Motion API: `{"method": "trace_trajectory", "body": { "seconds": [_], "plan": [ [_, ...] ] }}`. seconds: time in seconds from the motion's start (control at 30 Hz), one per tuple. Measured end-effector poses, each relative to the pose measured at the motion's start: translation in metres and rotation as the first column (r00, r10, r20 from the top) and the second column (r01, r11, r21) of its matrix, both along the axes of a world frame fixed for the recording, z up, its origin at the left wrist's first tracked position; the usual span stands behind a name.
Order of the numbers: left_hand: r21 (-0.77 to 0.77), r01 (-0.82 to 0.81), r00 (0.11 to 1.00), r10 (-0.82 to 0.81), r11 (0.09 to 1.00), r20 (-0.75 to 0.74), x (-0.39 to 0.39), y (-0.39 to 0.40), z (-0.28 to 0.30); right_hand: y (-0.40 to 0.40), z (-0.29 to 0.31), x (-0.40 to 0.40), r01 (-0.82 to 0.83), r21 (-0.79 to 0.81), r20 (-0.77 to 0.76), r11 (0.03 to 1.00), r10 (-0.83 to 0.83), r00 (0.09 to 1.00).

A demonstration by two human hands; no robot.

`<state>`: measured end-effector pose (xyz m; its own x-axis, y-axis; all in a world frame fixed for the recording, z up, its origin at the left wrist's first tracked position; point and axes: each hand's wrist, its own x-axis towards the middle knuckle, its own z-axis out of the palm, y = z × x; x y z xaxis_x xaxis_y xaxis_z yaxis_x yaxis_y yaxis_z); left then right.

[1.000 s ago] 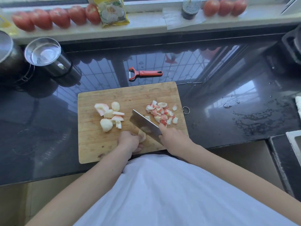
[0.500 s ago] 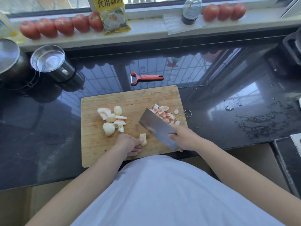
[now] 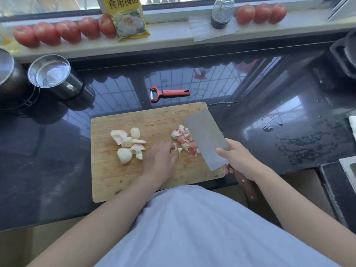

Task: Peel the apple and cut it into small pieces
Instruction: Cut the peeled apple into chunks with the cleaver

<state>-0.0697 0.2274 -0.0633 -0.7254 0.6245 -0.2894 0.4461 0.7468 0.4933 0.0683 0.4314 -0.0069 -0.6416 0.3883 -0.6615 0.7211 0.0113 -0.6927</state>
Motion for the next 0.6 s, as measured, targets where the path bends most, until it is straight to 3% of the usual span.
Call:
{"method": "trace_trajectory", "body": {
  "seconds": [0.1,0.33,0.47,0.53,0.6],
  "plan": [
    [-0.121,0.222,0.944,-0.244,0.968,-0.223,0.000,0.020,-0.008,-0.001,0.001,0.006,0.065,0.001,-0.001,0.998,-0.065,0.998],
    [-0.301,0.281,0.864,-0.376,0.911,-0.333,0.009,0.030,-0.013,0.003,0.001,0.013,0.153,0.032,-0.011,0.988,-0.153,0.988],
    [-0.220,0.243,0.875,-0.311,0.945,-0.370,-0.013,0.017,-0.004,-0.001,-0.002,0.008,0.105,0.094,0.007,0.990,-0.106,0.994],
    [-0.209,0.150,0.882,-0.226,0.966,-0.413,-0.040,0.001,0.000,-0.008,-0.004,0.006,0.010,0.158,0.036,0.987,-0.016,0.999],
    [-0.240,0.154,0.861,-0.250,0.958,-0.444,-0.065,-0.019,-0.001,-0.020,-0.005,0.003,-0.132,0.215,0.088,0.968,0.115,0.989]
  ]
}}
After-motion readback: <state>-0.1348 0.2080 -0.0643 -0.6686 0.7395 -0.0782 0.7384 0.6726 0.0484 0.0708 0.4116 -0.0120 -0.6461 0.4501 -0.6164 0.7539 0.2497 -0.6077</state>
